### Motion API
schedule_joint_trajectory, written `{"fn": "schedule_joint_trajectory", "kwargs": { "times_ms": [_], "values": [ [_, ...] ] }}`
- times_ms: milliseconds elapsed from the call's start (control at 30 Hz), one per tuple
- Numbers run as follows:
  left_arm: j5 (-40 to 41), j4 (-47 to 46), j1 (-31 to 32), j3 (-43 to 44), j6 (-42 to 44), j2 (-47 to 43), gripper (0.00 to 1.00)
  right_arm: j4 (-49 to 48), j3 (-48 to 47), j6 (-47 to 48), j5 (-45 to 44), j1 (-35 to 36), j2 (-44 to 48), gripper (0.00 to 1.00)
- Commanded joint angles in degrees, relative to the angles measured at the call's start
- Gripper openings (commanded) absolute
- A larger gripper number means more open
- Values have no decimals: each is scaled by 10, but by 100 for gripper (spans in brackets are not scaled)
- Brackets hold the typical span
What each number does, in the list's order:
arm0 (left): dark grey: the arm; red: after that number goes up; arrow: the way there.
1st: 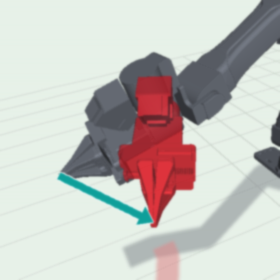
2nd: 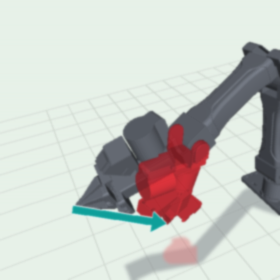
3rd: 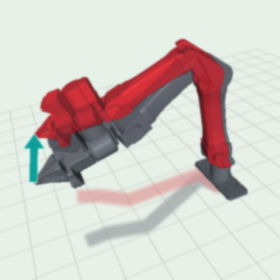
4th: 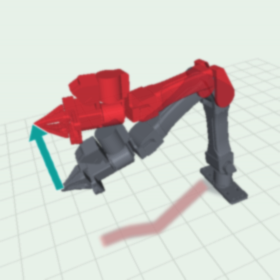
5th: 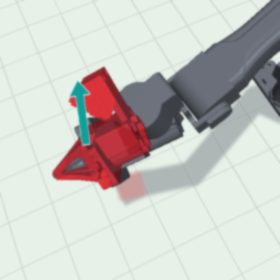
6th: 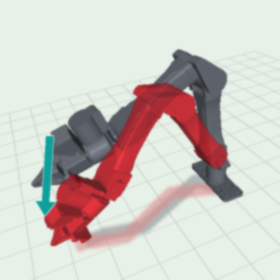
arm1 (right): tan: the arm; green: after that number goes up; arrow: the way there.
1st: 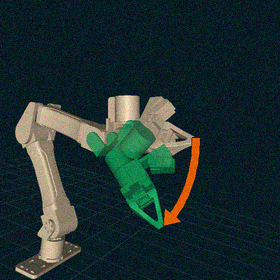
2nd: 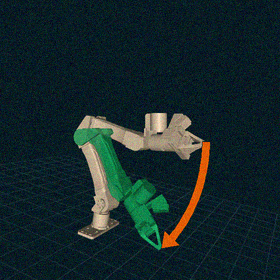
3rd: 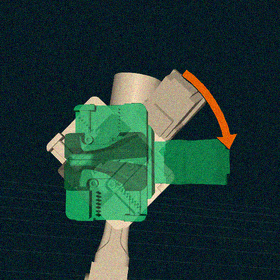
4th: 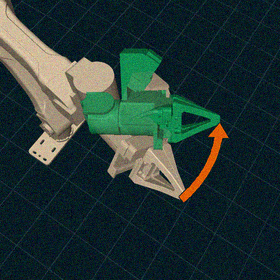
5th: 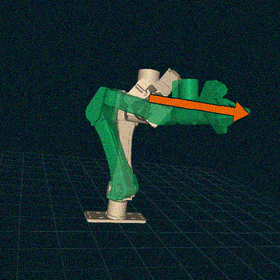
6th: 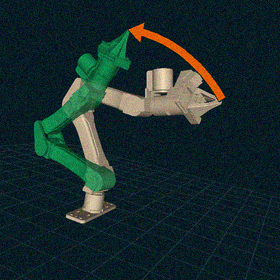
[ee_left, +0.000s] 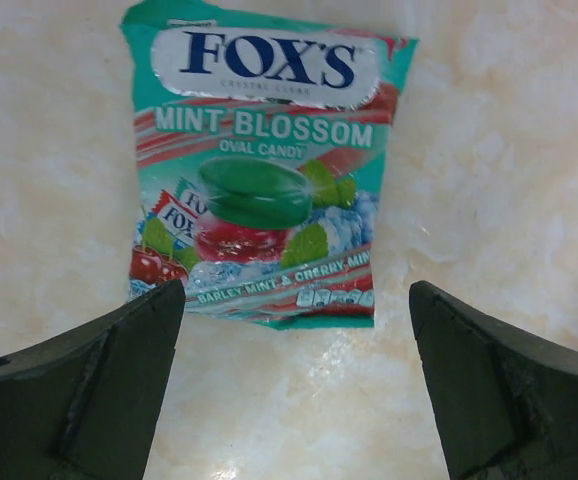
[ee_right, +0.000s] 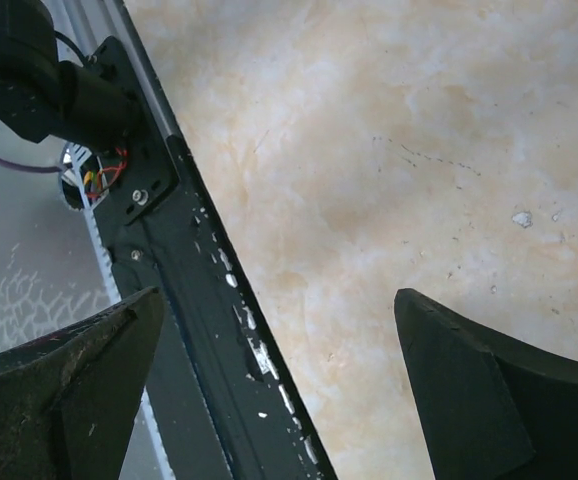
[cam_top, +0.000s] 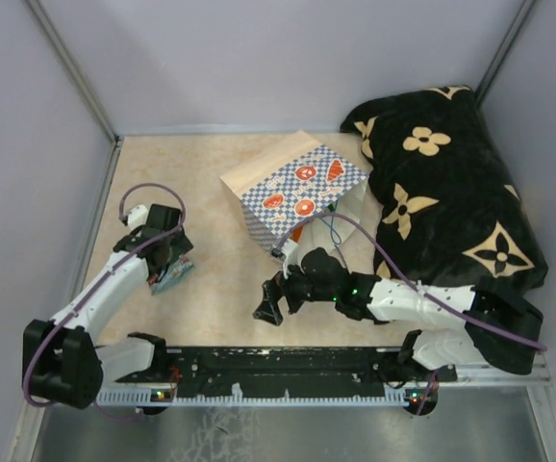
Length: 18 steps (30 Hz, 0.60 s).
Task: Take the snacks out of the paper bag
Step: Move the snack to the corner of the board.
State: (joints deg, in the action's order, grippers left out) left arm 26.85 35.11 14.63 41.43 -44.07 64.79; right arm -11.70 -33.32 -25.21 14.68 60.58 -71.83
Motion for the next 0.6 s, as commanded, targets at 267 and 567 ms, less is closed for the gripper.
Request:
{"fn": "schedule_joint_trajectory", "kwargs": {
  "times_ms": [267,567],
  "values": [
    [84,-45,-1,28,-40,162,99,52,33,43,-44,-8,60,99],
    [-14,-227,-35,-43,92,161,94,37,56,43,-28,-22,70,99]
  ]
}}
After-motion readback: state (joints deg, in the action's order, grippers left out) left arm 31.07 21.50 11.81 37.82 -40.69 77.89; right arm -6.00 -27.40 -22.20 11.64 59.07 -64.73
